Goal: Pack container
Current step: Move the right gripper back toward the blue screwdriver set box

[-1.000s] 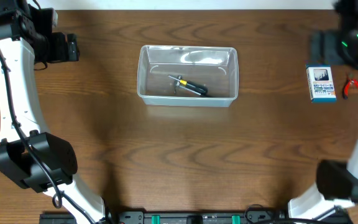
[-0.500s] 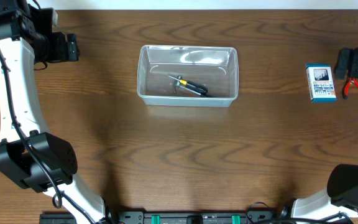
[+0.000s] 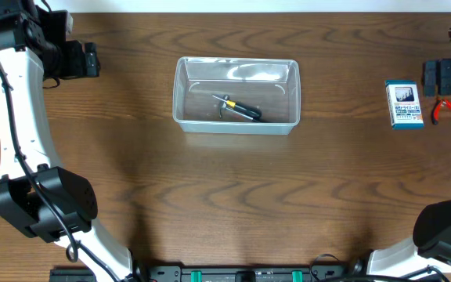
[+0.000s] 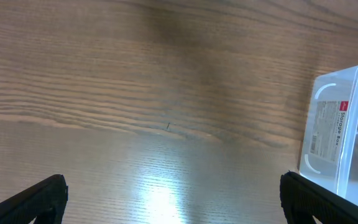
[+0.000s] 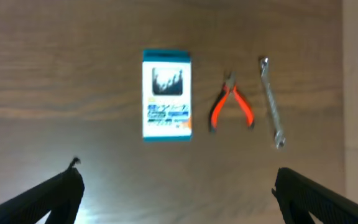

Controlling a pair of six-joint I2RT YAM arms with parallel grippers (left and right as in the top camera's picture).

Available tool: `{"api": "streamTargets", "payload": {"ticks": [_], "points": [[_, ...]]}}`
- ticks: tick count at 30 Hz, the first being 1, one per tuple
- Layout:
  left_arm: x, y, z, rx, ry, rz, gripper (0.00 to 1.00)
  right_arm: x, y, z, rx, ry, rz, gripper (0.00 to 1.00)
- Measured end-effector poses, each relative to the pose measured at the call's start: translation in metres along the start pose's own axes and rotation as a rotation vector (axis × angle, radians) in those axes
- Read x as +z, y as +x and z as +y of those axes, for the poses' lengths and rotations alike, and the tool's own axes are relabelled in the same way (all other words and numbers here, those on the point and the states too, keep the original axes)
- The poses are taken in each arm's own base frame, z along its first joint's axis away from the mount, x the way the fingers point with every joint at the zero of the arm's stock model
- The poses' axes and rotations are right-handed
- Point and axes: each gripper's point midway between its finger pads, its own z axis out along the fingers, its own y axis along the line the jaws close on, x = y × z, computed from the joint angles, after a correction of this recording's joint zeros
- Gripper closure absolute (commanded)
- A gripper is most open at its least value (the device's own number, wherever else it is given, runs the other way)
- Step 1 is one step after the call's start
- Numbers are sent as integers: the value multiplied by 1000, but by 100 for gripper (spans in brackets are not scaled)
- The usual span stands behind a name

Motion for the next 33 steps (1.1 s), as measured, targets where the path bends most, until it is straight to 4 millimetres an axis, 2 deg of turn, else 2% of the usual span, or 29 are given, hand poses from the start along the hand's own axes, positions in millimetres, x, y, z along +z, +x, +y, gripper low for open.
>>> {"api": "streamTargets", "payload": {"ticks": [3,9,14,17,20,29,31,33], "points": [[0,0,0,0,0,0,2,19,4,1,-26,-5,14,1],[0,0,0,0,0,0,2,63,-7,-5,-20,-2,5,1],[0,0,0,0,0,0,2,83,6,3,73,-46,69,1],[0,0,0,0,0,0,2,88,14,10,120,-79,111,1],[0,0,0,0,0,0,2,90,13,12,160,-101,145,1],[0,0,0,0,0,0,2,56,-32,-3,217,-113,110,1],[0,0,0,0,0,0,2,56,-34,-3,213,-121,120,1],[0,0,0,0,0,0,2,65,-28,0,207,-137,159,1]]}}
